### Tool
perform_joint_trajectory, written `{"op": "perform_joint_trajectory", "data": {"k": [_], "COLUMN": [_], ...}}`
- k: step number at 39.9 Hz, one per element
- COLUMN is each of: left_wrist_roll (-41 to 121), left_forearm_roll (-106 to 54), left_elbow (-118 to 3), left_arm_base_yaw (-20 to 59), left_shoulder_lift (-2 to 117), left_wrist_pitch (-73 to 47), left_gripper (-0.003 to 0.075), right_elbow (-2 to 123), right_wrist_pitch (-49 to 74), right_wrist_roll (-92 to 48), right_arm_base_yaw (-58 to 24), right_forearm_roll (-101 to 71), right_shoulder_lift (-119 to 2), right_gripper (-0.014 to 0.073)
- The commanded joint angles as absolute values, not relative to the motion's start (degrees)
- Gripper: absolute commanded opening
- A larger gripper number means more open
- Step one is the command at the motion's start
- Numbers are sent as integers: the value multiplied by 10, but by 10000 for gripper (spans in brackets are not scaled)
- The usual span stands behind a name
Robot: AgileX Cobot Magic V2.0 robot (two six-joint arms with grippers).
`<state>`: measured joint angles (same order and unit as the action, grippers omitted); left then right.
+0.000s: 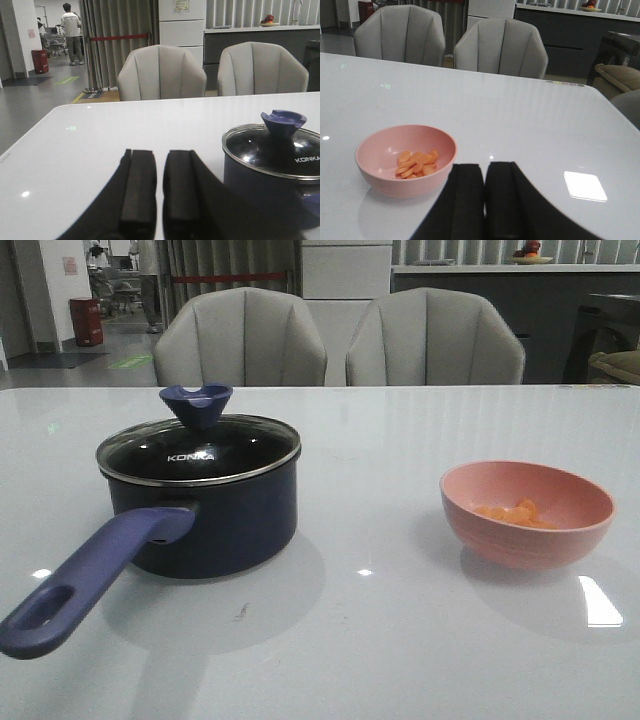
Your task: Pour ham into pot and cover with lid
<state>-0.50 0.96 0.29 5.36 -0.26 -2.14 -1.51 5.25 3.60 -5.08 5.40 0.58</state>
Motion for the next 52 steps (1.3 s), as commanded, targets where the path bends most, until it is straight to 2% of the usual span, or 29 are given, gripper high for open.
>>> {"op": "perform_joint_trajectory", "data": {"k": [1,26,33,38,41,47,52], "left_wrist_roll": [-8,-8,-8,-8,-8,-8,-8], "left_forearm_roll": [4,4,4,4,0,-19,-19], "left_elbow": [14,14,14,14,2,-62,-150], "left_arm_base_yaw": [53,53,53,53,53,53,53], "left_shoulder_lift": [-13,-13,-13,-13,-13,10,73], "left_wrist_pitch": [25,25,82,197,219,153,39], "left_gripper": [133,133,133,133,133,133,133], "right_elbow": [-12,-12,-12,-12,-12,-12,-12], "right_wrist_pitch": [12,12,12,12,12,12,12], "right_wrist_roll": [33,33,33,33,33,33,33], "right_arm_base_yaw": [-48,-48,-48,-48,-48,-48,-48], "right_forearm_roll": [60,60,60,60,60,60,60], "right_shoulder_lift": [17,17,17,17,17,17,17], "right_gripper": [160,160,160,160,160,160,160]}}
